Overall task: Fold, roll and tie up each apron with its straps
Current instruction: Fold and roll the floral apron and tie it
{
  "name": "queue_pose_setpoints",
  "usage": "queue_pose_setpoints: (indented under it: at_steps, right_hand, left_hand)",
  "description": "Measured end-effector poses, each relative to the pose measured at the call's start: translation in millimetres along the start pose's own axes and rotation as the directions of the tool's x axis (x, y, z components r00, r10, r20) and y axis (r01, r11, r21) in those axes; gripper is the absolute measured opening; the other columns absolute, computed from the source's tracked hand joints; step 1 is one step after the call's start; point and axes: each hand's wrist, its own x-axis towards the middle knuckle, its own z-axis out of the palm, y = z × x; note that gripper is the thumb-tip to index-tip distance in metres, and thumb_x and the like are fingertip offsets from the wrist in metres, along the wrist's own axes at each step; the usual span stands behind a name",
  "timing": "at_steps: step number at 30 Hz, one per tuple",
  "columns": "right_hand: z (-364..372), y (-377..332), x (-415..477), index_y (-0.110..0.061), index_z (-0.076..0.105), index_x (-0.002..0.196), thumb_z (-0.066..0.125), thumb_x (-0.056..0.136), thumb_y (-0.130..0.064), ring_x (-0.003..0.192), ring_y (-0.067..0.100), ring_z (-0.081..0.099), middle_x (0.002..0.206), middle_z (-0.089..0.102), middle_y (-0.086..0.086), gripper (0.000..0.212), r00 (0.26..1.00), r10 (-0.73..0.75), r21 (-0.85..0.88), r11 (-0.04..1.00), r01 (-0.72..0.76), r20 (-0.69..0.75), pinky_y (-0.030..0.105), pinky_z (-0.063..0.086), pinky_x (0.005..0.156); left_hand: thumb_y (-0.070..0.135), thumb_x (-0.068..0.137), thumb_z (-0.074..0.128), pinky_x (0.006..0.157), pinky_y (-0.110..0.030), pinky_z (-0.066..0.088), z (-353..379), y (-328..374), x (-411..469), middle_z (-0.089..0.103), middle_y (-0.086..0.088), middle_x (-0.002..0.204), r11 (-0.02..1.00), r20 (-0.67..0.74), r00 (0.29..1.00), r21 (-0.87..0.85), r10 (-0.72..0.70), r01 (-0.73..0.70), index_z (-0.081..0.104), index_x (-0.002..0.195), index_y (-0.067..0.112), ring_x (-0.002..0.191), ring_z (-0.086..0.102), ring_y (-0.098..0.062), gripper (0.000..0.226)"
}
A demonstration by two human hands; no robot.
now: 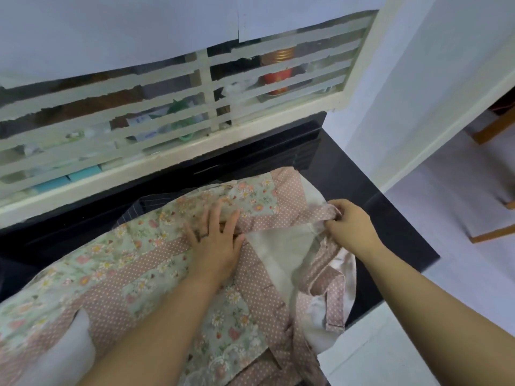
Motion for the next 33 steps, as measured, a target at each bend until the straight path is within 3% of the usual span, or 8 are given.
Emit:
queue_pose_setpoints:
  at_steps: [5,10,15,18,21,26,29,33]
  right_hand:
    - [-29,8,-6,0.002,0.068,0.103,0.072,0.080,-0.021,0.082,0.029,0.070,0.097,0.072,0.019,0.034,0.770,0.229,0.344,0.793,-0.503,0.596,0.041,0.057,0.083]
    - [-60,10,-16,-0.001,0.071,0.089,0.059,0.090,-0.018,0.071,0.022,0.069,0.081,0.071,0.014,0.021,0.614,0.083,0.230,0.882,-0.412,0.785,0.036,0.055,0.079]
    - [-82,7,-25,-0.013,0.067,0.074,0.062,0.092,-0.021,0.045,0.008,0.052,0.057,0.062,0.001,0.021,0.810,0.204,-0.133,0.979,-0.156,0.550,0.016,0.042,0.046]
    - [-82,25,-7,-0.018,0.067,0.088,0.066,0.085,-0.028,0.072,0.017,0.058,0.079,0.065,-0.001,0.010,0.994,0.087,-0.349,0.931,-0.102,-0.059,0.027,0.045,0.065]
    - [-80,37,7,-0.021,0.065,0.110,0.065,0.084,-0.024,0.099,0.025,0.060,0.103,0.066,0.001,0.026,0.918,0.022,-0.155,0.984,-0.090,-0.395,0.040,0.048,0.088]
    - [-63,51,12,-0.018,0.054,0.131,0.067,0.083,-0.025,0.125,0.032,0.046,0.134,0.052,0.009,0.050,0.887,0.205,-0.021,0.972,-0.235,-0.413,0.046,0.041,0.101]
    - [-31,48,-10,-0.011,0.067,0.105,0.061,0.086,-0.020,0.102,0.029,0.059,0.108,0.065,0.009,0.021,0.911,0.159,0.061,0.987,-0.146,-0.382,0.036,0.046,0.088]
    - [5,43,-18,-0.003,0.064,0.079,0.063,0.087,-0.025,0.062,0.021,0.052,0.069,0.059,0.007,0.023,0.984,0.175,0.271,0.946,-0.179,0.038,0.027,0.043,0.063]
  left_hand:
    - [0.069,0.089,0.001,0.105,-0.062,-0.021,16,-13,-8,-0.033,0.004,0.154,0.999,0.069,0.998,0.043,0.002,-0.005,-0.019,0.146,0.042,0.141,-0.030,-0.020,0.066]
    - [0.064,0.094,0.010,0.105,-0.063,-0.021,13,-10,-1,-0.035,0.003,0.153,0.998,0.130,0.991,0.062,-0.020,0.012,-0.019,0.146,0.042,0.142,-0.029,-0.023,0.064]
    - [0.065,0.093,0.009,0.106,-0.064,-0.018,8,-9,2,-0.036,0.003,0.153,0.997,0.164,0.986,0.074,-0.039,0.027,-0.020,0.146,0.042,0.143,-0.027,-0.024,0.064]
    - [0.066,0.093,0.009,0.107,-0.065,-0.016,8,-9,3,-0.036,0.002,0.152,0.997,0.178,0.983,0.079,-0.038,0.024,-0.022,0.145,0.042,0.143,-0.028,-0.025,0.065]
    - [0.065,0.094,0.010,0.107,-0.066,-0.014,3,-7,3,-0.035,0.001,0.153,0.996,0.187,0.981,0.088,-0.047,0.030,-0.020,0.147,0.041,0.143,-0.026,-0.026,0.066]
    - [0.036,0.103,0.024,0.108,-0.067,-0.007,-6,17,-10,-0.008,-0.007,0.159,0.993,0.000,0.996,0.080,0.087,-0.087,0.006,0.153,0.030,0.146,-0.005,-0.033,0.054]
    - [0.036,0.098,0.021,0.115,-0.058,-0.003,-4,38,-25,0.033,-0.002,0.148,0.927,-0.109,0.923,-0.025,0.368,-0.373,0.040,0.140,0.028,0.134,0.037,-0.022,0.047]
    - [0.059,0.092,0.018,0.113,-0.045,-0.005,-1,80,-42,0.045,0.010,0.134,0.833,0.172,0.818,-0.193,0.549,-0.519,0.053,0.126,0.026,0.127,0.039,-0.011,0.058]
